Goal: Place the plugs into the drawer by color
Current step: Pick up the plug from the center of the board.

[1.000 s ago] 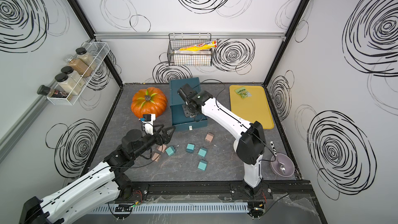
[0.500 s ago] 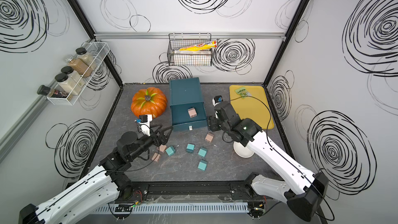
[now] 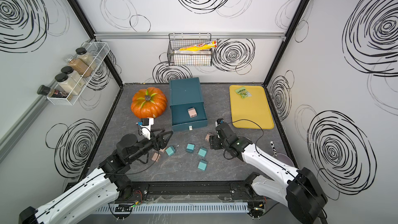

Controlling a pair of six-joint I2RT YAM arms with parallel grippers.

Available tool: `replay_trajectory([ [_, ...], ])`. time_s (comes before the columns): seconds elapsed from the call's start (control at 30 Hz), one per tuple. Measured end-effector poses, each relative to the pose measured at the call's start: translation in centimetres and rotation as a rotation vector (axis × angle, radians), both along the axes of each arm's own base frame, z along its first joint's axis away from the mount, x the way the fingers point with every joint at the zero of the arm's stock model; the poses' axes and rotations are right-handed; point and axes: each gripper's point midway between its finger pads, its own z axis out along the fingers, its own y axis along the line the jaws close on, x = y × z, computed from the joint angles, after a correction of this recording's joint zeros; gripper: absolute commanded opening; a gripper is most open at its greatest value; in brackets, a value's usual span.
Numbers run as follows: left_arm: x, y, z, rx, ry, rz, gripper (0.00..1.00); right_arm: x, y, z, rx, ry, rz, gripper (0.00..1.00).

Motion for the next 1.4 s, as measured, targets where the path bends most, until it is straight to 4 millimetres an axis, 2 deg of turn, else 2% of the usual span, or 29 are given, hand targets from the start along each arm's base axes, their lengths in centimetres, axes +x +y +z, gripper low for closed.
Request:
replay_trajectory([
  [0.23, 0.4, 0.0, -1.4, 0.037, 0.036, 0.014, 0.86, 1.4, 2.1, -0.7, 0.109, -0.029, -0.003, 0.84],
  [0.4, 0.3, 0.3, -1.1, 0.033, 0.027, 0.023, 0.87, 1.6, 2.3, -3.3, 0.102, 0.002, -0.016, 0.82],
  [0.6, 0.2, 0.5, -0.8, 0.029, 0.020, 0.029, 0.87, 2.1, 2.7, -5.8, 0.074, 0.036, -0.021, 0.76],
  [0.7, 0.3, 0.4, -1.1, 0.036, 0.027, 0.029, 0.87, 2.9, 3.3, -5.8, 0.092, 0.018, -0.025, 0.69],
  [0.97, 0.3, 0.4, -1.2, 0.039, 0.031, 0.029, 0.88, 4.3, 3.4, -5.9, 0.100, -0.028, -0.060, 0.67],
  [1.03, 0.3, 0.4, -1.2, 0.037, 0.029, 0.029, 0.88, 4.5, 3.2, -5.9, 0.093, -0.038, -0.074, 0.64],
  [1.4, 0.2, 0.5, -0.9, 0.033, 0.024, 0.029, 0.89, 4.8, 1.2, -6.2, 0.008, -0.058, -0.144, 0.63],
])
